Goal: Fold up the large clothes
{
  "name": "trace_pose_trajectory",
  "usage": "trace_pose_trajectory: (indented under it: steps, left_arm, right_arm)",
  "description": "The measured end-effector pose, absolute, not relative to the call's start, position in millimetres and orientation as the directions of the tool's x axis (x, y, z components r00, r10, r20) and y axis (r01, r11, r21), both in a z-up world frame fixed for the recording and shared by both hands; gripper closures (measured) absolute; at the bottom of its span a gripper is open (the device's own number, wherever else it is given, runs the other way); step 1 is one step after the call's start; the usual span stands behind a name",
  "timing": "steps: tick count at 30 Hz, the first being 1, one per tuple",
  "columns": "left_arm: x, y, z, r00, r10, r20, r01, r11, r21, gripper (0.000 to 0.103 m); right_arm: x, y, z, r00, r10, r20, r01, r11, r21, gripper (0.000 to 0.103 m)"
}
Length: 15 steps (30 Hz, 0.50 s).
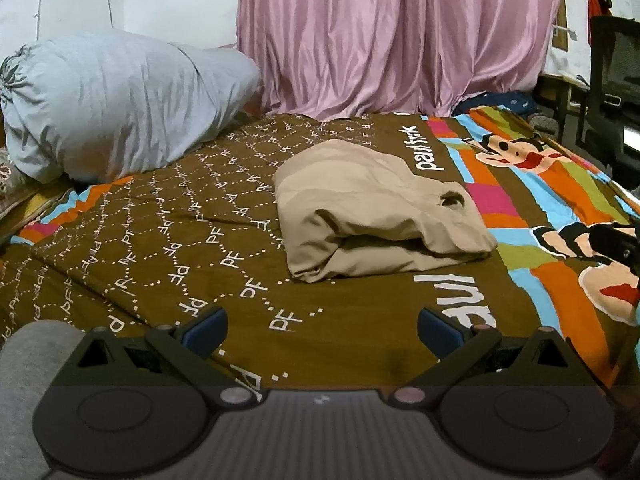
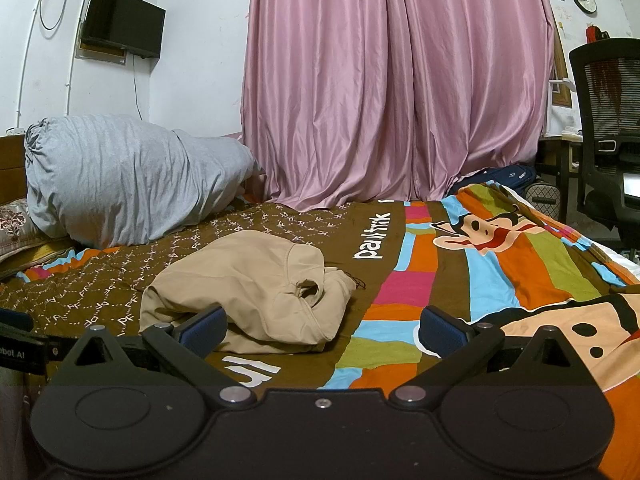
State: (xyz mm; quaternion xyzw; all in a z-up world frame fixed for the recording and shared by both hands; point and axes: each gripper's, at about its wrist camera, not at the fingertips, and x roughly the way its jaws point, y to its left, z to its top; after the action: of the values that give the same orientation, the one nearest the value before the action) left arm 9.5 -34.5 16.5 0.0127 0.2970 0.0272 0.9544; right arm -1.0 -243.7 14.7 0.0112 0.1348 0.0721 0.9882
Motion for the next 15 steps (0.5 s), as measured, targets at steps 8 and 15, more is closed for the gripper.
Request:
trace_pose_trajectory:
  steps: [8,15]
  left_arm:
    - [10.7,-27.6,17.7,0.814,0.076,-0.576,-0.066,0.997,0.038,0.000]
    - [13.3,-24.7,18.2,0.812,0.082,-0.579,-0.070,0.997,0.043,0.000]
  right_arm:
    - [-0.7,-243.6,15.2,0.953,0.146,-0.265,-0.139,0.989,0.042,0.001]
    - [-0.6,-243.3,15.4,0.953,0.145,-0.266,-0.139,0.989,0.043,0.001]
